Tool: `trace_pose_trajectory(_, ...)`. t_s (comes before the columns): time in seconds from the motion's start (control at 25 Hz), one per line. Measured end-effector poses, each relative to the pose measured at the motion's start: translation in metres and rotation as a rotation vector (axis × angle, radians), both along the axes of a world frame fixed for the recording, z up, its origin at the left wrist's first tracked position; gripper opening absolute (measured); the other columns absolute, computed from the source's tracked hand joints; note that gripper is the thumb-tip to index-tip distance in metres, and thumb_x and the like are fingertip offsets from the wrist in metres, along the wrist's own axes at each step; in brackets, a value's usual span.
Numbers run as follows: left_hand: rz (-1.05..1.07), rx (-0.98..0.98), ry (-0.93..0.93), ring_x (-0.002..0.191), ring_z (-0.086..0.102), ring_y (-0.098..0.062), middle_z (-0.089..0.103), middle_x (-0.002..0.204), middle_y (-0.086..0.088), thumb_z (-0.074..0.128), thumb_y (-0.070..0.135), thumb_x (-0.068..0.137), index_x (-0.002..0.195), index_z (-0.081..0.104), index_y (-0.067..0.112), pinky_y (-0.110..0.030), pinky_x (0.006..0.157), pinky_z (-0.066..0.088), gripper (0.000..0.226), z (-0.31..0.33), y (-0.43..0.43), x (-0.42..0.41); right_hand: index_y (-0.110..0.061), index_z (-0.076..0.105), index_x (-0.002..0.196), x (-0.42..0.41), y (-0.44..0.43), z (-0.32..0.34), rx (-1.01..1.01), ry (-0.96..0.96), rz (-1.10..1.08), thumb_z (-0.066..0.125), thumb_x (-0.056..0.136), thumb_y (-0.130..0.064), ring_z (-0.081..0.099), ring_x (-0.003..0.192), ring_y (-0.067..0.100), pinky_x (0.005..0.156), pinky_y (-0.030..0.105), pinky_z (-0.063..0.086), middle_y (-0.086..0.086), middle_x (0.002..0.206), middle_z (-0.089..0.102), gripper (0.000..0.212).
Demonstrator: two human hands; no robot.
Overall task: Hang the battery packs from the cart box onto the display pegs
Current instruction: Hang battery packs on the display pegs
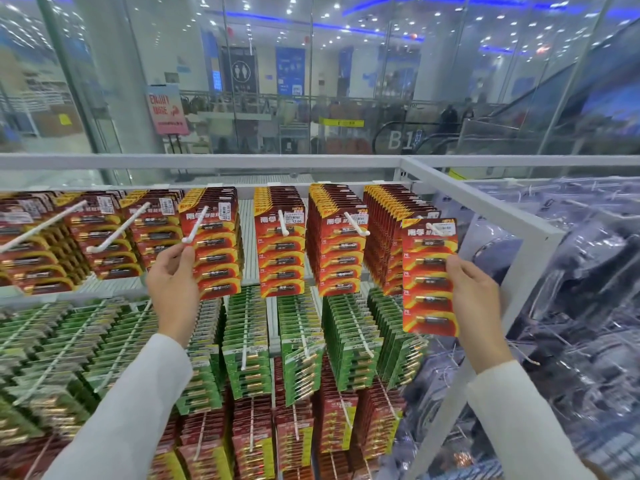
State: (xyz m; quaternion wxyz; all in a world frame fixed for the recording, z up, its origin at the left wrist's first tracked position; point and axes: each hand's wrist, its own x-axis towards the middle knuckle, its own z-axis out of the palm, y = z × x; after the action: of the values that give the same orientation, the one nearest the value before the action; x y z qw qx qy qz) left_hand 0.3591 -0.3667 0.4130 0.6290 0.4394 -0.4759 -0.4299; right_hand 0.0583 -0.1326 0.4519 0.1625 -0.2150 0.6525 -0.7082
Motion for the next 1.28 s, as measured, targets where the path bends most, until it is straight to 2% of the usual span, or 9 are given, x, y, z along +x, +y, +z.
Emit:
trace_pose_trajectory(0.12,0.028,-0.017,-0.034,0.100,0.070,-0.010,0.069,0.106,0.013,0.058,0.028,0.107,0.125,0.064,0.024,-0.043,0.091,0.060,0.020,-0.002,-0.001,0.003,-0.023,0.070,0.103,-0.005,-0.023,-0.004,0.000,0.034,-0.001,0.048,0.107,-0.038,0.076,0.070,0.011,0.059,0.028,0.058,-0.006,0.084,0.078,0.027)
trace_pose_trajectory(0.24,0.049,-0.032,-0.061,0.105,0.071,-0.022,0.073,0.112,0.006,0.061,0.032,0.105,0.121,0.068,0.027,-0.055,0.095,0.059,0.019,-0.009,-0.004,0.009,-0.024,0.067,0.110,-0.010,-0.036,-0.014,-0.004,0.040,-0.036,0.048,0.108,-0.038,0.073,0.067,0.002,0.050,0.015,0.052,-0.010,0.089,0.075,0.024)
trace_pose_trajectory(0.4,0.023,-0.045,-0.074,0.113,0.068,-0.016,0.072,0.119,0.006,0.060,0.036,0.104,0.121,0.069,0.030,-0.051,0.100,0.057,0.020,-0.014,0.006,0.020,-0.014,0.067,0.118,-0.017,-0.040,-0.028,0.008,0.061,-0.120,0.054,0.106,-0.033,0.073,0.081,0.005,0.054,0.012,0.049,-0.002,0.103,0.074,0.026)
trace_pose_trajectory(0.52,-0.050,-0.041,-0.061,0.114,0.069,-0.016,0.073,0.119,0.005,0.060,0.038,0.104,0.117,0.069,0.035,-0.047,0.102,0.056,0.015,-0.026,0.029,0.026,-0.019,0.066,0.125,-0.014,-0.030,-0.044,0.049,0.099,-0.197,0.057,0.103,-0.030,0.066,0.113,0.018,0.087,0.026,0.052,-0.001,0.121,0.070,0.026)
trace_pose_trajectory(0.6,-0.096,-0.028,-0.037,0.112,0.071,-0.017,0.074,0.117,0.004,0.058,0.035,0.106,0.115,0.069,0.035,-0.044,0.101,0.056,0.014,-0.043,0.053,0.026,-0.024,0.068,0.121,-0.002,-0.013,-0.063,0.037,0.104,-0.218,0.059,0.102,-0.029,0.065,0.114,0.015,0.100,0.037,0.052,-0.003,0.121,0.071,0.022)
trace_pose_trajectory(0.92,-0.383,0.153,-0.039,0.102,0.074,-0.022,0.075,0.115,-0.005,0.051,0.023,0.110,0.116,0.069,0.024,-0.033,0.091,0.061,0.020,-0.133,0.175,0.003,-0.020,0.070,0.111,0.067,0.120,-0.168,0.115,-0.084,-0.308,0.058,0.104,-0.025,0.072,0.093,0.011,0.081,0.028,0.057,-0.003,0.103,0.076,0.015)
trace_pose_trajectory(1.04,-0.529,0.289,-0.100,0.099,0.075,-0.015,0.077,0.113,-0.001,0.054,0.023,0.107,0.113,0.070,0.024,-0.031,0.086,0.061,0.018,-0.170,0.230,-0.030,-0.027,0.073,0.104,0.073,0.184,-0.224,0.225,-0.204,-0.436,0.065,0.097,-0.034,0.070,0.101,0.019,0.089,0.038,0.054,-0.005,0.106,0.076,0.013)
trace_pose_trajectory(1.12,-0.672,0.366,-0.163,0.095,0.074,-0.008,0.077,0.110,0.003,0.055,0.022,0.106,0.113,0.070,0.023,-0.030,0.084,0.059,0.017,-0.195,0.264,-0.059,-0.024,0.073,0.101,0.071,0.227,-0.251,0.258,-0.293,-0.536,0.064,0.099,-0.023,0.069,0.098,0.025,0.082,0.034,0.055,-0.002,0.101,0.075,0.009)
trace_pose_trajectory(1.28,-0.893,0.443,-0.306,0.099,0.074,-0.020,0.078,0.108,0.001,0.057,0.021,0.105,0.115,0.070,0.021,-0.039,0.092,0.055,0.017,-0.238,0.322,-0.121,-0.026,0.073,0.111,0.062,0.301,-0.296,0.332,-0.395,-0.622,0.065,0.099,-0.033,0.068,0.109,0.033,0.097,0.055,0.054,0.000,0.111,0.075,0.016)
